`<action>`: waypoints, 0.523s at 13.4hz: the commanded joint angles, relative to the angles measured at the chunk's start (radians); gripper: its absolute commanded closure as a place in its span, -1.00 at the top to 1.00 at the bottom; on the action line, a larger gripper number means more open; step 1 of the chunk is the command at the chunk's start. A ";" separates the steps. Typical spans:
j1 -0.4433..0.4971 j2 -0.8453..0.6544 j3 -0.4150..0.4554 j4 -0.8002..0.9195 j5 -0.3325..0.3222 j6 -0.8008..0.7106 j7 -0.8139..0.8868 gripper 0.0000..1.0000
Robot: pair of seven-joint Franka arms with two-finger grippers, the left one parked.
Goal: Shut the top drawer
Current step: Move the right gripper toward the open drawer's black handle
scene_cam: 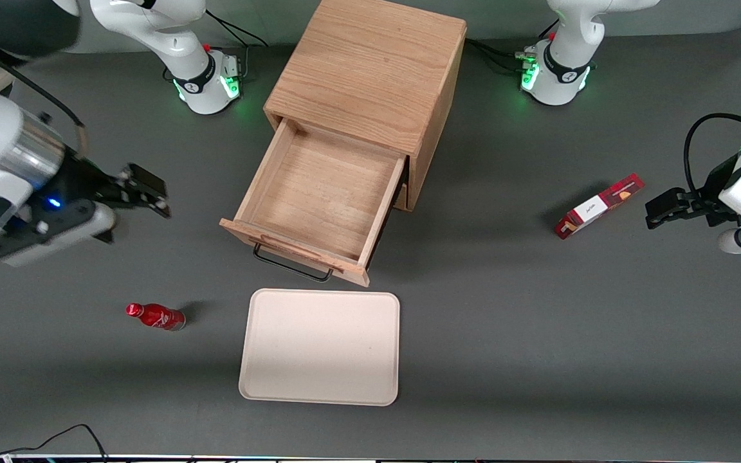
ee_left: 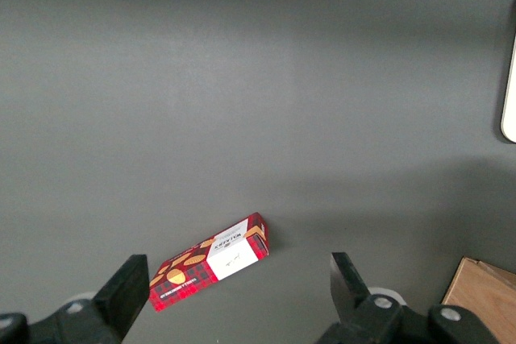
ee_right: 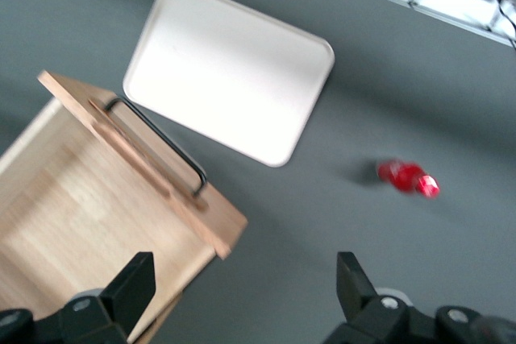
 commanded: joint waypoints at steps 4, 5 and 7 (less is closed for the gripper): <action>0.017 0.164 0.106 0.092 -0.077 0.016 -0.237 1.00; 0.017 0.178 0.122 0.091 -0.077 0.019 -0.352 1.00; 0.017 0.205 0.133 0.089 -0.080 0.023 -0.475 1.00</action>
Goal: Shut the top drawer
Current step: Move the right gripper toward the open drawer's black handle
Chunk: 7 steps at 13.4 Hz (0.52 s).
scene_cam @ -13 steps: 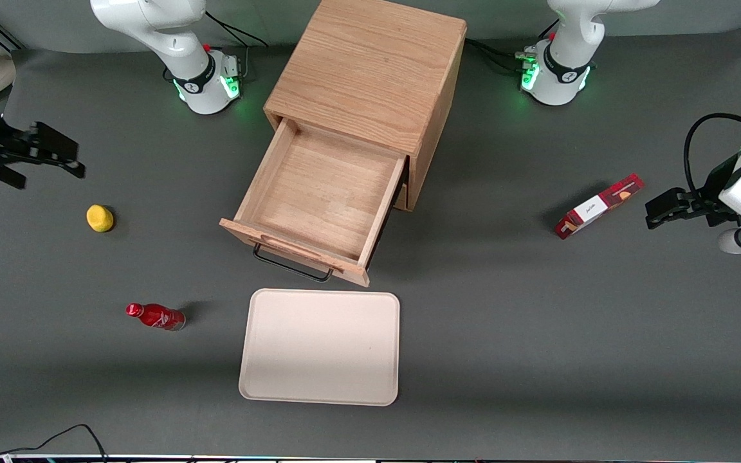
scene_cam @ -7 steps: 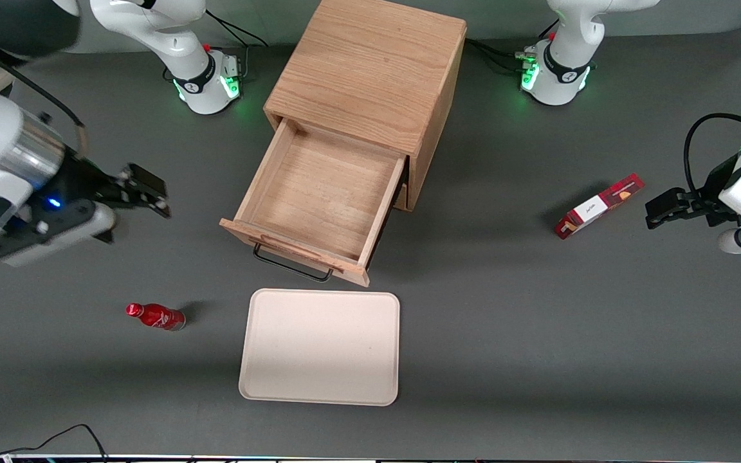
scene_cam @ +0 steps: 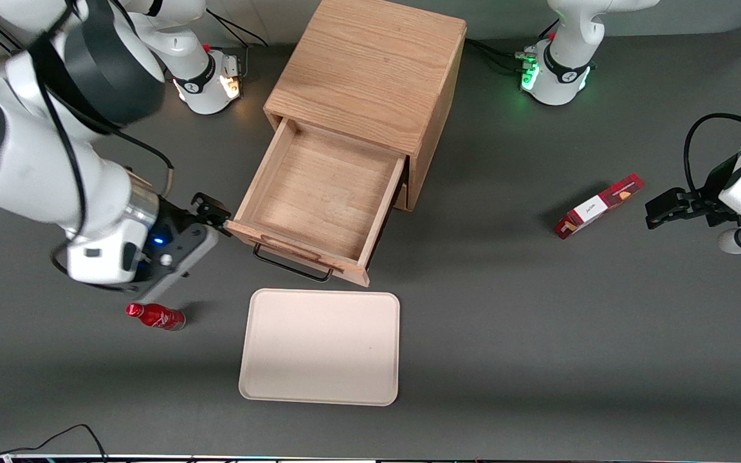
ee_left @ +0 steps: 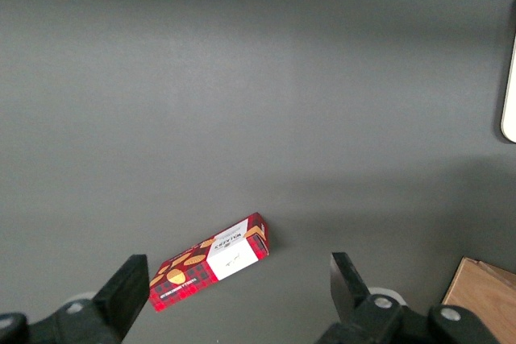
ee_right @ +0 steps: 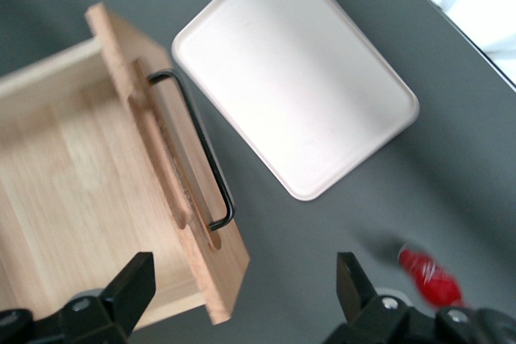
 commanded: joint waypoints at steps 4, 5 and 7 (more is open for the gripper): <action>0.004 0.087 0.020 0.055 -0.023 0.035 -0.094 1.00; 0.004 0.101 0.020 0.055 -0.022 0.059 -0.099 1.00; 0.005 0.133 0.023 0.055 -0.016 0.099 -0.076 1.00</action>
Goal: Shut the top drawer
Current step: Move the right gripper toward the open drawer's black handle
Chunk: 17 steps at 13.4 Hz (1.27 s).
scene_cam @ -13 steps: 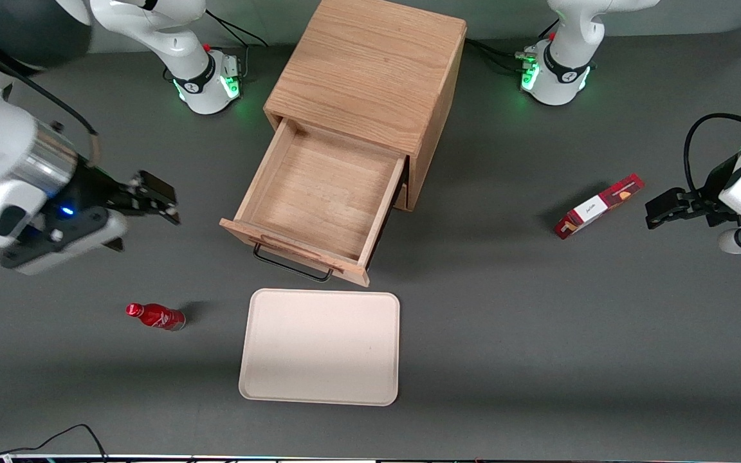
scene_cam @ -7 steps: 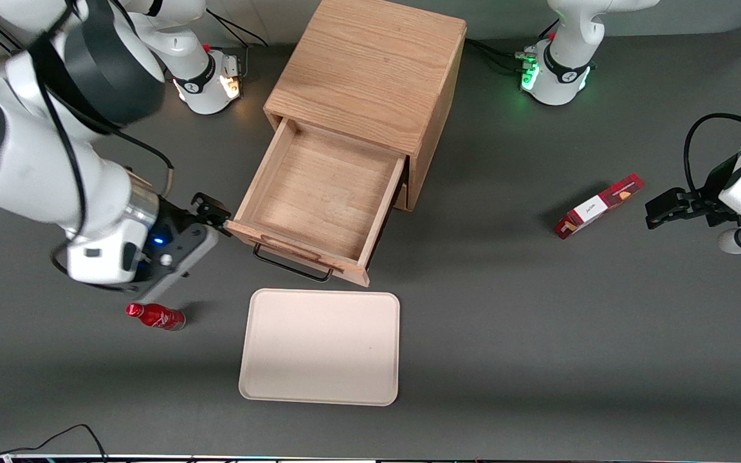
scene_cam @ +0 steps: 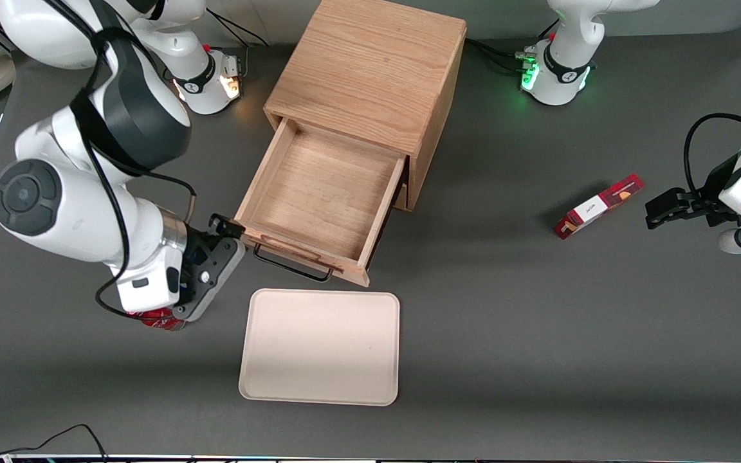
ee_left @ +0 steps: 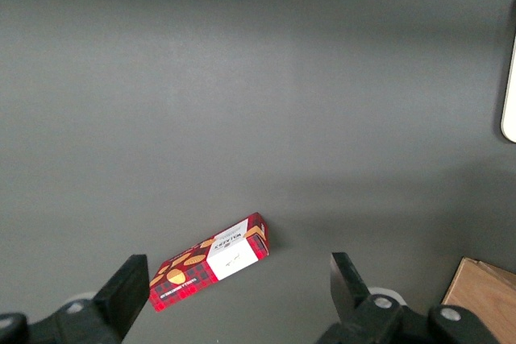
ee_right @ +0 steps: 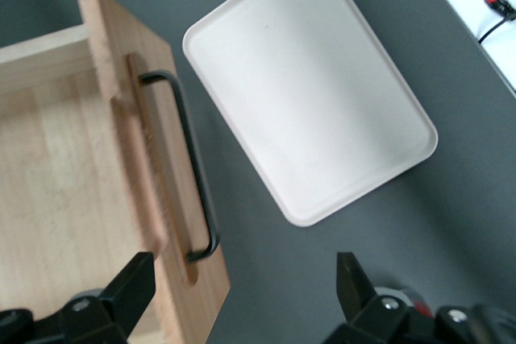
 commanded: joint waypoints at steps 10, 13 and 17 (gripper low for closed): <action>0.006 0.109 0.042 -0.005 0.005 0.043 0.014 1.00; 0.007 0.115 0.040 -0.010 0.020 0.041 0.022 1.00; 0.007 0.114 0.042 -0.045 0.026 0.041 0.057 1.00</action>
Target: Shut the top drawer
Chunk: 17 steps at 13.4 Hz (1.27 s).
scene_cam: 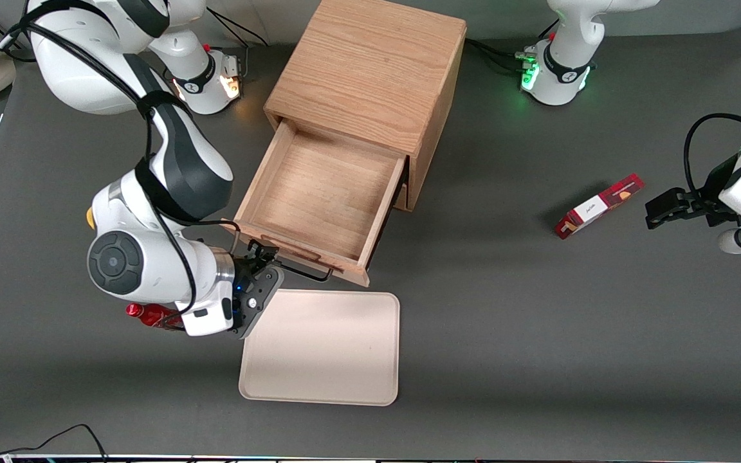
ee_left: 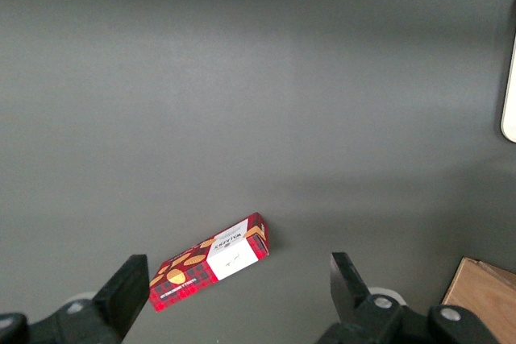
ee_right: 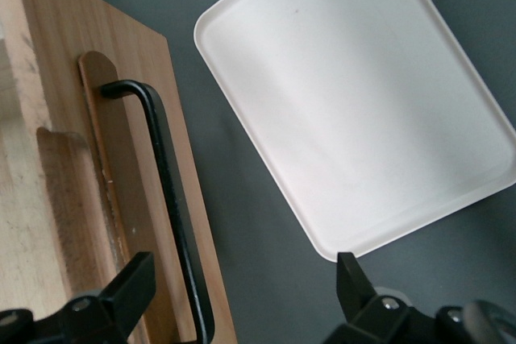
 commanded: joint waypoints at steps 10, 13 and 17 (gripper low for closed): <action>0.003 -0.004 0.003 -0.051 0.022 0.002 0.072 1.00; 0.001 -0.003 0.003 -0.082 0.014 0.032 0.072 1.00; 0.001 -0.003 0.003 -0.086 0.006 0.040 0.069 1.00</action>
